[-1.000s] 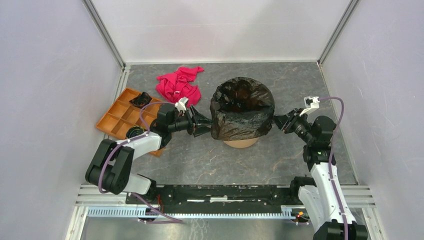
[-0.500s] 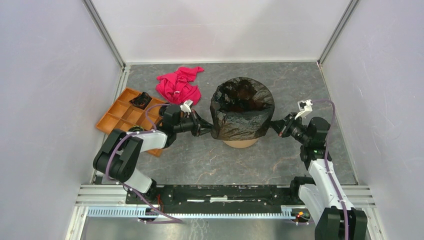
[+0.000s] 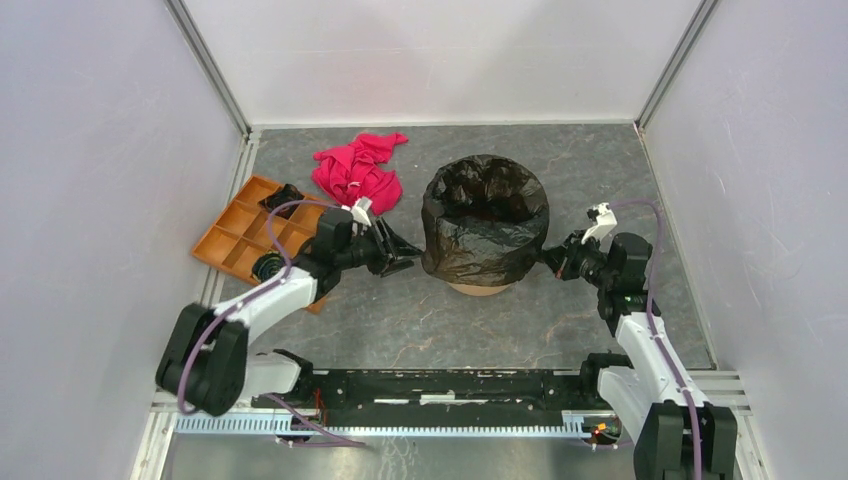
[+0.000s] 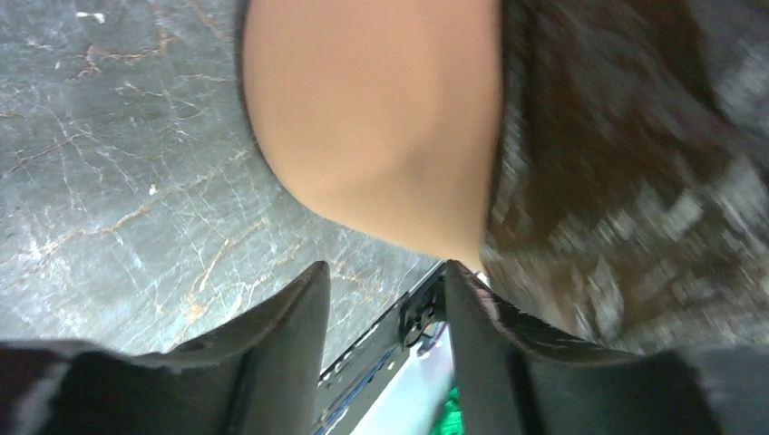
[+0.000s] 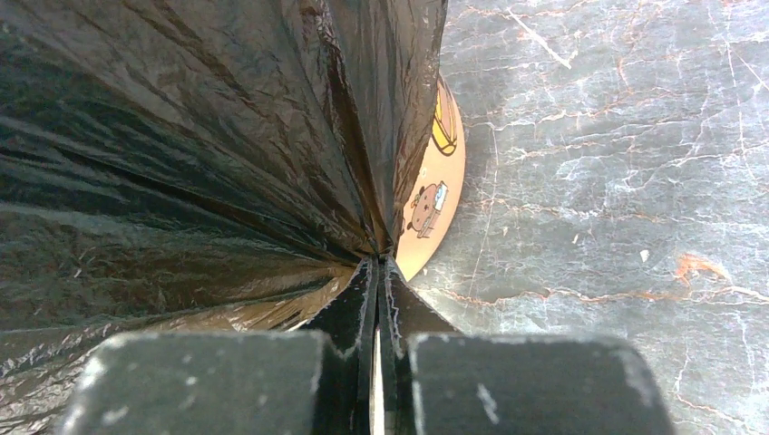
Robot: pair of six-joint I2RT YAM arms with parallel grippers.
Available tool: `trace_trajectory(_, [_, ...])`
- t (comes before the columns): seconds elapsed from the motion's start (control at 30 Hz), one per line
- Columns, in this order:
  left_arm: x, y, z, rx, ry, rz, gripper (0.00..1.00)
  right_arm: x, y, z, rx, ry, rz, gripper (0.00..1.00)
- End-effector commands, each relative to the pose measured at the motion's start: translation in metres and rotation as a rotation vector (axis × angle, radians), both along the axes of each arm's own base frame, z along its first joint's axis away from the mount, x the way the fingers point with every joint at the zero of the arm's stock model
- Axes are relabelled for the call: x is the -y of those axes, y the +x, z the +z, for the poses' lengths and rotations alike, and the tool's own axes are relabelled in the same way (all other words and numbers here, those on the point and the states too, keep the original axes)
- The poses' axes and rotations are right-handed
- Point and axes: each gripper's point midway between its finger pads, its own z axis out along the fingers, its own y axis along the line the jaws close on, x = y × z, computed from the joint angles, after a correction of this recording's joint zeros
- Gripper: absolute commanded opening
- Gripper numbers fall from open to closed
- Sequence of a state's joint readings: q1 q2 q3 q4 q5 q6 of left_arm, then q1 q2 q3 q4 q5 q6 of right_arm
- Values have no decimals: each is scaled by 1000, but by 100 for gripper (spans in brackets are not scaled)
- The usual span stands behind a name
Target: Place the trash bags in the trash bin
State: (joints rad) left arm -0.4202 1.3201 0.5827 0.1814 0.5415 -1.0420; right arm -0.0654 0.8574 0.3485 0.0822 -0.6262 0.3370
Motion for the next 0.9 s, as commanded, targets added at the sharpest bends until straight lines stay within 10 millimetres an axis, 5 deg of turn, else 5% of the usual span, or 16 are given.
trace_trajectory(0.0, [-17, -24, 21, 119, 67, -46, 65, 3, 6, 13, 51, -45, 5, 0])
trace_trajectory(0.2, [-14, -43, 80, 277, -110, -65, 88, 3, 11, 29, 74, -63, 14, 0])
trace_trajectory(0.53, [27, -48, 90, 261, -263, -184, 82, 3, 13, 45, 109, -65, 10, 1])
trace_trajectory(0.67, [38, -47, 85, 245, -292, -200, 64, 3, 12, 45, 109, -62, 11, 0])
trace_trajectory(0.87, [37, -32, 56, 206, -214, -143, 6, 3, 12, 49, 126, -65, 11, 0])
